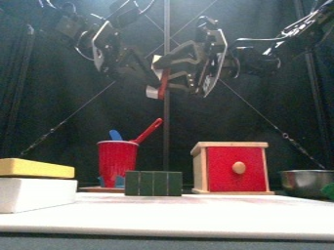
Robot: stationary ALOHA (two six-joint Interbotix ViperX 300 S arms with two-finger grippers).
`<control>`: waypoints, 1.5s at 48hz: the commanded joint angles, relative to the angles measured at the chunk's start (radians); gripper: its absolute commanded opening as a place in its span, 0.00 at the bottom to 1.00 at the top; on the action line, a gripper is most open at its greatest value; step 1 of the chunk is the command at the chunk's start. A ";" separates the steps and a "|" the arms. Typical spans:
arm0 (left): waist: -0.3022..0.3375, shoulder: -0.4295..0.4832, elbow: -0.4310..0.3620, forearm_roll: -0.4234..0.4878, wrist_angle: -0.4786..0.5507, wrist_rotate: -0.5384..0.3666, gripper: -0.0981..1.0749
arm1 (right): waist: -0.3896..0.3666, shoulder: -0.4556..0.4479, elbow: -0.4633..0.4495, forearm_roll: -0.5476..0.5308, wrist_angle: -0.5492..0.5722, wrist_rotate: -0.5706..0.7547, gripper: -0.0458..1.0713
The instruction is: Unwrap salmon sushi
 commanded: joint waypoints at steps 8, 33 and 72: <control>0.000 -0.005 -0.018 -0.017 0.009 -0.003 0.66 | -0.003 -0.032 -0.017 0.003 -0.009 0.002 0.68; 0.015 0.014 -0.006 -0.074 0.011 0.005 0.78 | -0.002 -0.106 0.052 0.046 -0.009 0.008 0.63; 0.028 -0.103 0.051 -0.071 0.017 0.011 0.96 | 0.198 -0.281 0.141 0.316 0.646 0.020 0.63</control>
